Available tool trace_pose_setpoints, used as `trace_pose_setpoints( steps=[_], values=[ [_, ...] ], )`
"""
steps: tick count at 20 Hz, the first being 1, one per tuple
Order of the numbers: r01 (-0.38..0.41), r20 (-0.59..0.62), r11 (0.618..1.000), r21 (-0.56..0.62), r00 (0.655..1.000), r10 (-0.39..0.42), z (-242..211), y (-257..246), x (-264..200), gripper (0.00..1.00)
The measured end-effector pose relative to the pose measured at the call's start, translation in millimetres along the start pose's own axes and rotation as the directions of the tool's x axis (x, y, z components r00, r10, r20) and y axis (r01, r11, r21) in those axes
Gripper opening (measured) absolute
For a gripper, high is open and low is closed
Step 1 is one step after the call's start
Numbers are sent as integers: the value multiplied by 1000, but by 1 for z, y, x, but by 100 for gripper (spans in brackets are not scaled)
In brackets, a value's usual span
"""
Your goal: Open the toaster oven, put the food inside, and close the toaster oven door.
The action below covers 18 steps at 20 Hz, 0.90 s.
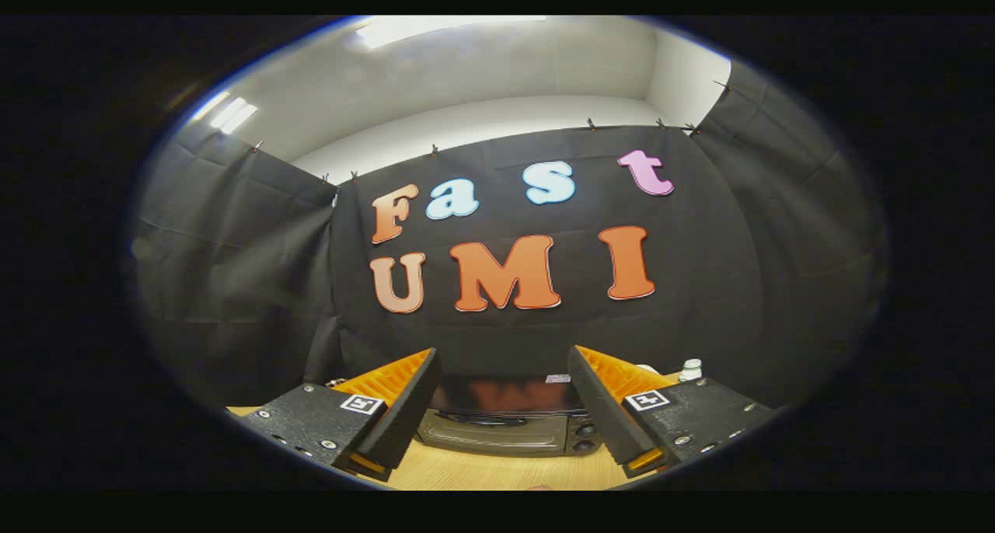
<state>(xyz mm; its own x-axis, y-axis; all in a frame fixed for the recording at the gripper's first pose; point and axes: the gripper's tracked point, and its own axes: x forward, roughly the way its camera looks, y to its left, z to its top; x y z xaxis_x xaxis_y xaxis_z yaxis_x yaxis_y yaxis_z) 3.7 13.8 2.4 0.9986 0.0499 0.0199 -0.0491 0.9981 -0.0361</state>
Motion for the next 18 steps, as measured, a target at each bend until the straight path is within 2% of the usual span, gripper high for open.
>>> trace_pose_setpoints(
  steps=[7,11,18],
  values=[
    [20,-7,1000,18,1000,-20,-18,-3,17,97],
    [35,-73,998,59,997,-31,-52,-2,37,97],
    [62,-221,997,52,974,-49,-127,6,79,97]
  ],
)
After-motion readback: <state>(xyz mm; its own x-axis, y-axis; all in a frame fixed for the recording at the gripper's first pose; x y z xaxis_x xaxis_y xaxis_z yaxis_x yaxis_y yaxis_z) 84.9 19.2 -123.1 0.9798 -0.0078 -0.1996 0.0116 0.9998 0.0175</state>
